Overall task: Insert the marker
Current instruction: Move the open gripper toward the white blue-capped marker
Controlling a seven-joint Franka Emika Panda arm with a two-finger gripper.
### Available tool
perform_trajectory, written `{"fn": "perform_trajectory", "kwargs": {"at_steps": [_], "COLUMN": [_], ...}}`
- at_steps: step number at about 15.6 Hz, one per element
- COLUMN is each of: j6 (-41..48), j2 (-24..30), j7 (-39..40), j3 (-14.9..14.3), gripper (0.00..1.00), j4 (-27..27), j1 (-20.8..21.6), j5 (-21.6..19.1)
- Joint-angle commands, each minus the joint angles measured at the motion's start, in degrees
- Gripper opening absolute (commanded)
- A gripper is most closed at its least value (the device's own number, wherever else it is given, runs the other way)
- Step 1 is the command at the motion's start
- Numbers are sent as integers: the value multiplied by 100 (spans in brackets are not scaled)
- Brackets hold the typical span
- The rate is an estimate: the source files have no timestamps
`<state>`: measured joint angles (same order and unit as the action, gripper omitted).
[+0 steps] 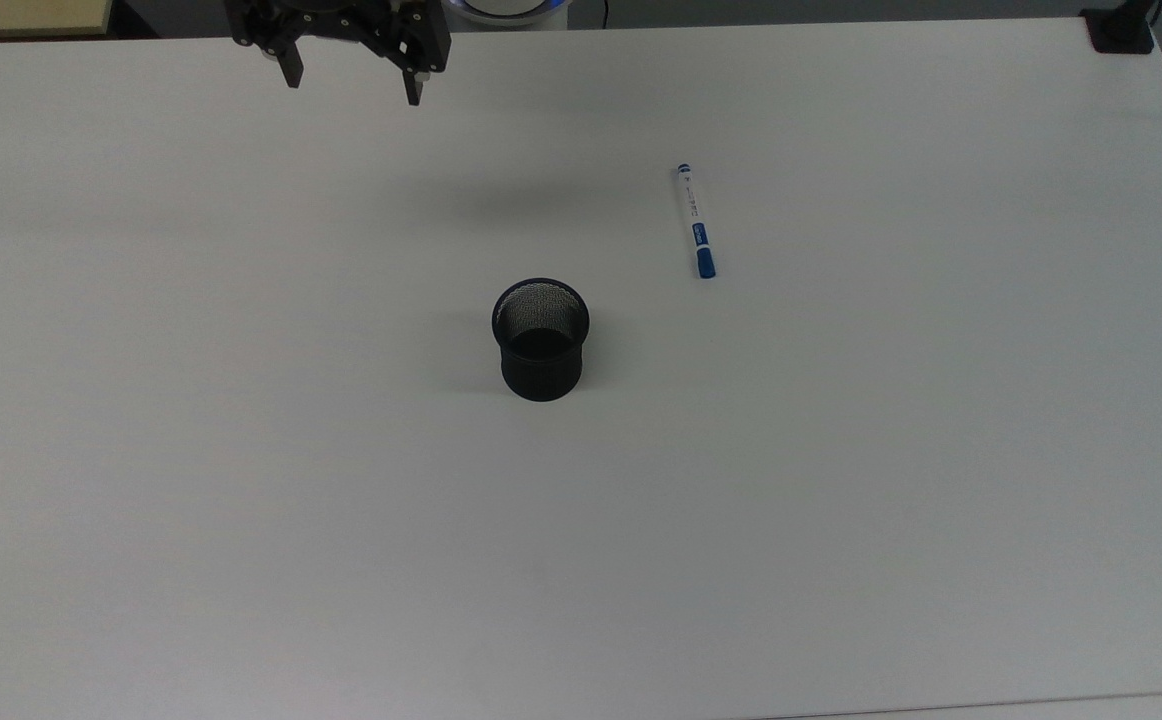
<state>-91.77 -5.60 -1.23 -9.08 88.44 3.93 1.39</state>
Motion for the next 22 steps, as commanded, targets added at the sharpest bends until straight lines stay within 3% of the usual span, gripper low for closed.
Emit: {"fn": "perform_trajectory", "kwargs": {"at_steps": [1, 10, 18, 22], "j6": [502, 476, 423, 248], "j2": [6, -82, -328, -503], "j7": [53, 158, 475, 475], "j3": [12, 47, 64, 73], "gripper": [100, 100, 100, 100], "j4": [-90, -46, -11, -46], "j1": [64, 73, 389, 933], "j5": [-7, -200, -218, -306]}}
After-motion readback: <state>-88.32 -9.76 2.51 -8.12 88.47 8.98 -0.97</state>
